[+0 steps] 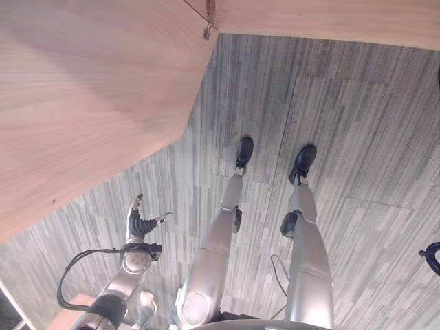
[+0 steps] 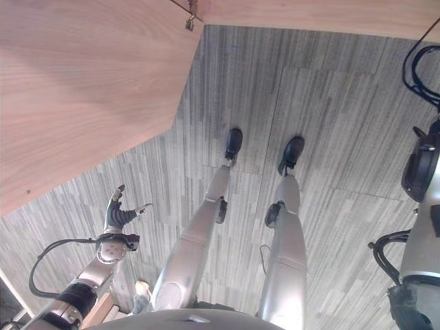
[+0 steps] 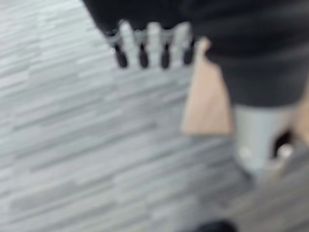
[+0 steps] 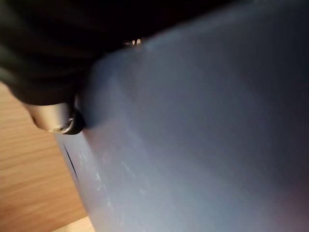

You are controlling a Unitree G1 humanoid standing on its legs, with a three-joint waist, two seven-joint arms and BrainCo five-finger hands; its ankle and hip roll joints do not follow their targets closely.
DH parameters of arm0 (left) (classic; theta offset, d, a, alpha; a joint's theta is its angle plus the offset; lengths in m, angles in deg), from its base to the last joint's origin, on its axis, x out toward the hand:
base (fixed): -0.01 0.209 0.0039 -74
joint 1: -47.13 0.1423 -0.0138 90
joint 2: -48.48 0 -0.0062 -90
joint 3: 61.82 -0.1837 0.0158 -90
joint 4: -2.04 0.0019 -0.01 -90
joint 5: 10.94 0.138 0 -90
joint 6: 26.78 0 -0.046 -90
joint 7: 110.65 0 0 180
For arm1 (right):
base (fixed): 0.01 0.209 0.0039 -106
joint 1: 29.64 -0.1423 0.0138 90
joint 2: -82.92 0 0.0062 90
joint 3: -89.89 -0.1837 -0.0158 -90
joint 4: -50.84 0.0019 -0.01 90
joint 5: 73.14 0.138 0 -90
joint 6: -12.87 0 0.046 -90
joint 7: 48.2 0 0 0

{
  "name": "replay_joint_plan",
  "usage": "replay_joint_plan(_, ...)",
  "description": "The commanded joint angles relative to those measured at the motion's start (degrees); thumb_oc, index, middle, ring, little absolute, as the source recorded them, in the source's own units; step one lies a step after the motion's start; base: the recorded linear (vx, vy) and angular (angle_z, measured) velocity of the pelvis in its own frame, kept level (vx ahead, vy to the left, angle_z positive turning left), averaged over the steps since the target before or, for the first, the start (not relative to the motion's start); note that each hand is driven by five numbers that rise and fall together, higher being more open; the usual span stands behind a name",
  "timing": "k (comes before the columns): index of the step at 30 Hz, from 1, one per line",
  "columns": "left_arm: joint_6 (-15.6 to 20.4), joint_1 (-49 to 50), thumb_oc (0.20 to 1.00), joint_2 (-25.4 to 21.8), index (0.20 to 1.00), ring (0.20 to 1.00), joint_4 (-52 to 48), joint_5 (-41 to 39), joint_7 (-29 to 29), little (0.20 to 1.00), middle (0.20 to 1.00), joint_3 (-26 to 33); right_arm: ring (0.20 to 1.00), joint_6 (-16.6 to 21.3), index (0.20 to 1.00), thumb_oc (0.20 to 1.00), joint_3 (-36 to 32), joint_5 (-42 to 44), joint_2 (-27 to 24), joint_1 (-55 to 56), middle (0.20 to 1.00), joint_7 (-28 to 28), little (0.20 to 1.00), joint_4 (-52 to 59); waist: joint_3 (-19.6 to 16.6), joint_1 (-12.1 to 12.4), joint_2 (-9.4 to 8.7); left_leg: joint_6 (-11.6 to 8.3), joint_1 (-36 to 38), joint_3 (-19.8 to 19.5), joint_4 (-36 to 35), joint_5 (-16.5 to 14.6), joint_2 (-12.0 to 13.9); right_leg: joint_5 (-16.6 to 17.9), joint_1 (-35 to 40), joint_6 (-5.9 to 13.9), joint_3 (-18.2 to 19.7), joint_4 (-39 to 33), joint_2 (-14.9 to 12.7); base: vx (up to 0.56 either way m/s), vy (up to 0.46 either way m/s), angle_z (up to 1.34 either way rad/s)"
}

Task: Put the empty folder in the office cabinet

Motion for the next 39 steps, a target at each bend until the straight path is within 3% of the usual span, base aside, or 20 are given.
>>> replay_joint_plan(1, 0.33, 1.99, 1.0, -3.26, 1.0, 1.0, 2.56, -1.39, -0.25, 1.0, 1.0, -0.18, 0.2, 3.48, 0.2, 0.2, 10.83, -0.77, -5.78, -2.41, 0.2, 3.28, 0.2, 3.74, -6.91, 0.83, -2.62, -5.64, 6.67, -0.08, -0.67, -11.29, 3.62, -2.02, 3.79, 5.92, 0.33, -7.16, -2.29, 0.01, -0.04, 0.0)
replay_joint_plan(10, 0.43, 1.8, 1.0, -3.96, 1.0, 1.0, 2.49, -1.92, 0.4, 1.0, 1.0, -1.02, 0.2, 2.54, 0.2, 0.2, 15.95, -1.34, -5.17, -7.3, 0.2, 3.07, 0.2, 2.66, -8.02, 1.4, -3.08, -6.5, 3.56, -0.77, -0.67, -10.65, 4.65, -2.88, 1.19, 5.51, -0.55, -6.79, -1.7, 0.01, -0.053, 0.01)
replay_joint_plan(18, 0.44, 2.49, 1.0, -3.83, 1.0, 1.0, 2.39, -2.6, 0.91, 1.0, 1.0, -0.77, 0.2, 2.5, 0.2, 0.2, 15.76, 0.28, -3.49, -5.97, 0.2, 4.97, 0.2, 3.42, -8.6, 1.72, -3.42, -6.57, 2.58, -1.05, -0.67, -10.38, 4.96, -3.03, 0.11, 5.3, -0.63, -6.52, -1.17, 0.0, -0.013, 0.01)
replay_joint_plan(19, 0.45, 2.61, 1.0, -3.64, 1.0, 1.0, 2.18, -2.89, 0.92, 1.0, 1.0, -0.87, 0.2, 4.3, 0.2, 0.2, 14.3, 1.98, -2.46, -5.83, 0.2, 4.96, 0.2, 4.12, -8.86, 1.92, -3.39, -6.47, 2.49, -1.02, -0.67, -10.4, 4.91, -2.94, 0.03, 5.37, -0.64, -6.54, -1.2, 0.0, 0.0, 0.0)
replay_joint_plan(21, 0.44, 2.67, 1.0, -3.71, 1.0, 1.0, 2.17, -2.9, 0.92, 1.0, 1.0, -0.85, 0.2, 4.42, 0.2, 0.2, 14.16, 2.05, -2.42, -5.61, 0.2, 4.99, 0.2, 4.2, -8.92, 1.91, -3.47, -6.46, 2.47, -1.01, -0.67, -10.4, 4.91, -2.93, 0.02, 5.37, -0.63, -6.55, -1.2, 0.0, 0.0, 0.0)
replay_joint_plan(22, 0.49, 2.74, 1.0, -3.55, 1.0, 1.0, 1.8, -2.72, 0.64, 1.0, 1.0, -0.89, 0.2, 7.83, 0.2, 0.2, 11.36, 4.36, -1.86, -5.47, 0.2, 4.42, 0.2, 5.9, -9.24, 2.23, -3.09, -6.41, 2.45, -0.96, -0.67, -10.44, 4.73, -2.97, 0.17, 5.45, -0.54, -6.68, -1.36, 0.0, 0.0, 0.0)
replay_joint_plan(23, 0.47, 2.76, 1.0, -3.62, 1.0, 1.0, 1.78, -2.69, 0.61, 1.0, 1.0, -0.88, 0.2, 8.0, 0.2, 0.2, 11.18, 4.37, -1.82, -5.21, 0.2, 4.38, 0.2, 6.08, -9.25, 2.23, -3.15, -6.41, 2.45, -0.97, -0.67, -10.44, 4.72, -2.97, 0.18, 5.45, -0.56, -6.69, -1.37, -0.01, 0.031, -0.01)
replay_joint_plan(25, 0.68, 2.59, 1.0, -3.65, 1.0, 1.0, 1.13, -1.49, -0.1, 1.0, 1.0, -0.86, 0.2, 11.91, 0.2, 0.2, 7.55, 5.86, -1.08, -3.84, 0.2, 3.42, 0.2, 9.15, -9.61, 2.62, -2.79, -6.35, 2.51, -1.09, -0.67, -10.48, 4.54, -3.06, 0.42, 5.55, -0.69, -6.82, -1.57, 0.0, 0.0, 0.0)
replay_joint_plan(29, 0.75, 2.14, 1.0, -3.91, 1.0, 1.0, 1.16, 0.13, -1.06, 1.0, 1.0, -1.02, 0.2, 14.92, 0.2, 0.2, 4.19, 5.48, 0.7, -2.22, 0.2, 0.92, 0.2, 11.99, -10.13, 3.02, -2.66, -6.37, 2.69, -1.23, -0.67, -10.47, 4.18, -3.1, 0.59, 5.65, -0.73, -6.85, -1.74, 0.0, 0.0, 0.0)
replay_joint_plan(39, 0.94, 2.36, 1.0, -4.5, 1.0, 1.0, 0.61, 1.6, -1.71, 1.0, 1.0, -0.9, 0.2, 14.55, 0.2, 0.2, 3.17, 1.8, 3.01, -2.2, 0.2, -2.48, 0.2, 13.46, -11.05, 3.84, -2.43, -6.32, 2.69, -1.59, -0.67, -10.46, 3.93, -3.22, 0.99, 5.71, -0.75, -7.07, -2.08, 0.0, 0.0, 0.0)
